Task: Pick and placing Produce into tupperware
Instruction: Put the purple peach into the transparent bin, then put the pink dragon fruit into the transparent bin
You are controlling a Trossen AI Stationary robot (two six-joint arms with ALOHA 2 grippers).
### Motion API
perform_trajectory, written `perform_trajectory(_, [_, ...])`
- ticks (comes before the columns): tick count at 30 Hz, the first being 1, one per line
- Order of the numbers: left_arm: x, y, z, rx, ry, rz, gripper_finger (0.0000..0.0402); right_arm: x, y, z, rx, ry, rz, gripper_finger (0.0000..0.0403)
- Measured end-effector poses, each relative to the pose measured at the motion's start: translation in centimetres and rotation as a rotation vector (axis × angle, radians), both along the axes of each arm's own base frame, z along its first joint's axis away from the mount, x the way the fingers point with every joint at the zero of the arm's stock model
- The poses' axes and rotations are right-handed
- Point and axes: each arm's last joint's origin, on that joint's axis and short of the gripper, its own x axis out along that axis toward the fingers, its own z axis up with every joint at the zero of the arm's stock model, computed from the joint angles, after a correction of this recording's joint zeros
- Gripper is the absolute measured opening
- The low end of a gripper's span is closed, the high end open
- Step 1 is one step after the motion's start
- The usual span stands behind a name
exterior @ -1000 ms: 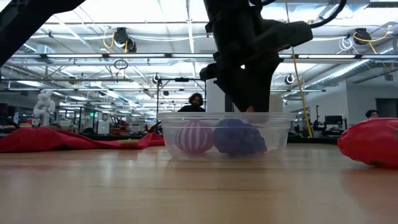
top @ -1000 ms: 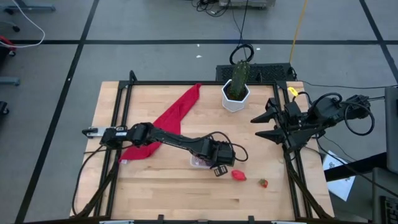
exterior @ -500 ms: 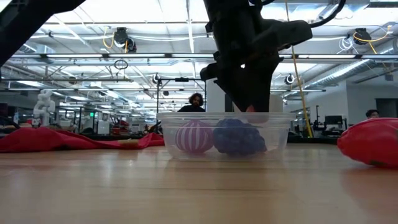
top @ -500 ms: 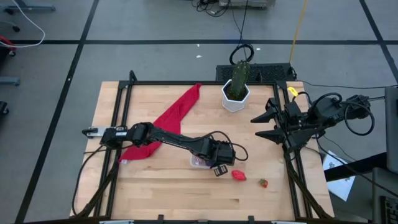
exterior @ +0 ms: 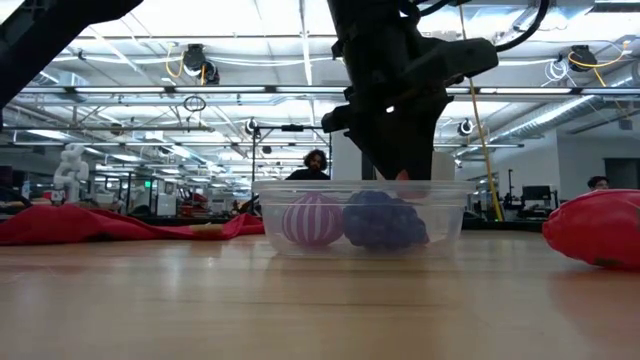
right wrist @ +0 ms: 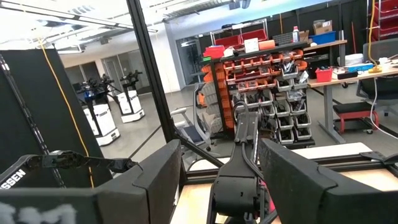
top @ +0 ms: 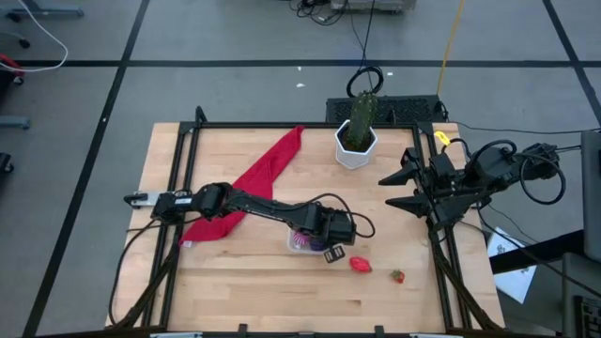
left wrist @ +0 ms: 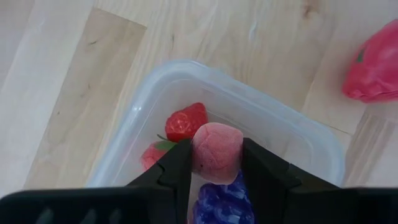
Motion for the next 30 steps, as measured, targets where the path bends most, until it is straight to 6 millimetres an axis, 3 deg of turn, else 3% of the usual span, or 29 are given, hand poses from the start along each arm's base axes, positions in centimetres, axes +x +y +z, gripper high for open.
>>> perform_trajectory(14, [0.0, 0.0, 0.0, 0.005, -0.001, -0.002, 0.0206, 0.0, 0.0, 0.0, 0.0, 0.0, 0.0, 0.0208])
perform_trajectory(25, [0.0, 0.0, 0.0, 0.002, 0.001, -0.011, 0.0242, 0.0, 0.0, 0.0, 0.0, 0.0, 0.0, 0.0208])
perform_trajectory(30, [-0.7, -0.5, 1.8, -0.007, -0.009, -0.063, 0.0245, 0.0, 0.0, 0.0, 0.0, 0.001, 0.0, 0.0208])
